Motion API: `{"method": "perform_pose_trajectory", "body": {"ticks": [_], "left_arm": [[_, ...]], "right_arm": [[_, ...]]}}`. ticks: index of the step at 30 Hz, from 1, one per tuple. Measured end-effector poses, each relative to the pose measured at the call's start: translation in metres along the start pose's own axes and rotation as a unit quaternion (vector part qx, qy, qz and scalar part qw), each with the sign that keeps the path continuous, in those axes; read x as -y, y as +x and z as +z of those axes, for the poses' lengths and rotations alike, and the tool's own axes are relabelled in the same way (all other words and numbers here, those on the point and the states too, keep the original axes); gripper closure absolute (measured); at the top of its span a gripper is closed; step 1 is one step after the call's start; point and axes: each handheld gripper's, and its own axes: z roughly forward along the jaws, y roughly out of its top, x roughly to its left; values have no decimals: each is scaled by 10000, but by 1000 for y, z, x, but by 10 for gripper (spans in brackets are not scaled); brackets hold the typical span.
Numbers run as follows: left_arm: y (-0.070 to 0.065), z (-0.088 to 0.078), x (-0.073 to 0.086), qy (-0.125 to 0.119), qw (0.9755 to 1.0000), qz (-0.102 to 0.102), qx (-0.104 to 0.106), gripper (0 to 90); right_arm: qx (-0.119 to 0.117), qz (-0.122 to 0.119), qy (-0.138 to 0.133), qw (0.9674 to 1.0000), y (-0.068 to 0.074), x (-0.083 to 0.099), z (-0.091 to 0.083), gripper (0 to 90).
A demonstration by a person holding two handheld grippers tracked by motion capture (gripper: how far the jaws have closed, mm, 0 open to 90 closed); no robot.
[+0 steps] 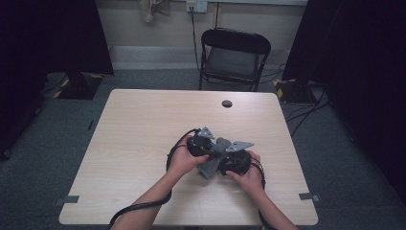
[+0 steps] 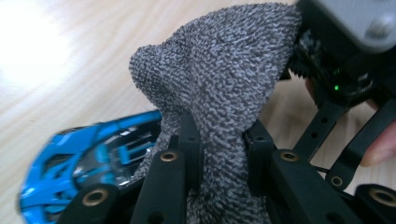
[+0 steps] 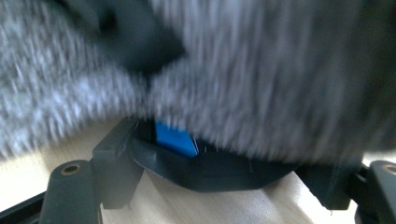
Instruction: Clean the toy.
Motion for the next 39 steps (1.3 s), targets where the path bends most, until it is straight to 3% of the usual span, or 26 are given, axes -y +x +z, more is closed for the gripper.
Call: {"method": "perform_pose_trajectory", "body": {"ticks": [4,8,15,26,39], "left_arm": [[-3,9,4,4,9999,-87,92,744],[-4,9,4,36,10000,-22,60,745],[-2,8,1,68,9999,-98,-30,747],[21,-5,2,41,9989,-277,-369,747],[42,-9,8,74,9967,-514,-629,746]], "right_arm": [[-1,3,1,10000,0,0,0,240],[0,4,1,10000,0,0,0,240],[0,3,2,10000,0,0,0,240],[0,3,2,10000,0,0,0,240],[0,2,2,10000,0,0,0,240]]}}
